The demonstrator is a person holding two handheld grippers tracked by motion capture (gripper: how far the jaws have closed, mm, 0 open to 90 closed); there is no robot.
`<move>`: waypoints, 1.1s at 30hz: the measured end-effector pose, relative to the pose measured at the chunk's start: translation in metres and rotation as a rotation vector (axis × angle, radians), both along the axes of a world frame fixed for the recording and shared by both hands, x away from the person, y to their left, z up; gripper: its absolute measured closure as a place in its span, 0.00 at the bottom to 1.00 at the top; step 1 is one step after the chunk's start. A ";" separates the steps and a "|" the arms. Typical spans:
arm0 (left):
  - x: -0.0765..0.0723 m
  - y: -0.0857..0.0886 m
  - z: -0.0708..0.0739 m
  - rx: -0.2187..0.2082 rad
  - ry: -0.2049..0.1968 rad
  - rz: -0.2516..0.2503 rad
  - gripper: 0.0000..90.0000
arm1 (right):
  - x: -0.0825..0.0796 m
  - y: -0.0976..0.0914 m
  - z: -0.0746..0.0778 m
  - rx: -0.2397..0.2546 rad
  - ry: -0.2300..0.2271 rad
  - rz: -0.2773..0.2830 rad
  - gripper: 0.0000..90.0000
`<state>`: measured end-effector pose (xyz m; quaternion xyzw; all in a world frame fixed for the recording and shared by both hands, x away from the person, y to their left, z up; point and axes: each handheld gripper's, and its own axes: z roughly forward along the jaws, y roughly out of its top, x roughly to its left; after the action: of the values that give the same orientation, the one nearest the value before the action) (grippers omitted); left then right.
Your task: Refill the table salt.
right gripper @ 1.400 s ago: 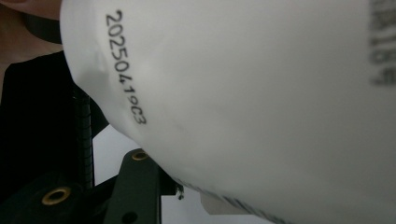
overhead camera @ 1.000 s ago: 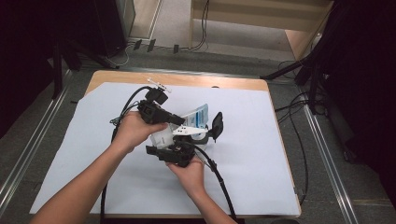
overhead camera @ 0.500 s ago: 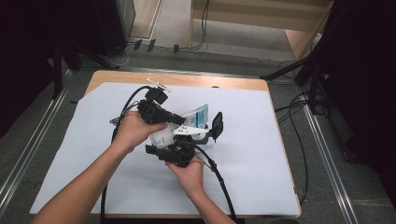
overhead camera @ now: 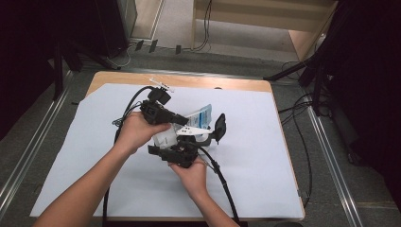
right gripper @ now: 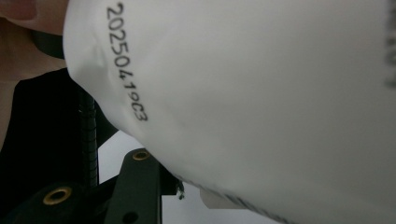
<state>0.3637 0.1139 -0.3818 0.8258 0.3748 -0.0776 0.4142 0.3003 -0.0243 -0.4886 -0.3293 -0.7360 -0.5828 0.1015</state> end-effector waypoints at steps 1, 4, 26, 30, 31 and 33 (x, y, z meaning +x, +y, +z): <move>0.000 0.000 0.000 -0.001 0.000 0.000 0.99 | 0.000 0.000 0.000 0.000 0.000 0.000 0.68; 0.000 0.000 0.001 0.001 -0.001 0.002 0.99 | 0.001 0.001 0.001 -0.006 -0.001 0.001 0.68; 0.000 0.000 0.001 -0.010 0.004 0.001 0.99 | -0.002 0.001 0.003 -0.025 -0.021 -0.008 0.69; 0.000 -0.001 0.002 -0.015 0.003 -0.001 0.98 | -0.001 0.000 0.003 -0.008 -0.004 -0.011 0.71; -0.001 -0.001 0.002 -0.014 0.003 -0.001 0.98 | -0.001 0.000 0.003 -0.005 -0.002 -0.010 0.72; -0.001 -0.001 0.002 -0.017 0.003 -0.001 0.98 | -0.001 0.000 0.003 -0.003 -0.003 -0.012 0.72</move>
<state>0.3631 0.1130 -0.3797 0.8224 0.3744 -0.0822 0.4204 0.2989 -0.0248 -0.4854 -0.3330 -0.7351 -0.5826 0.0965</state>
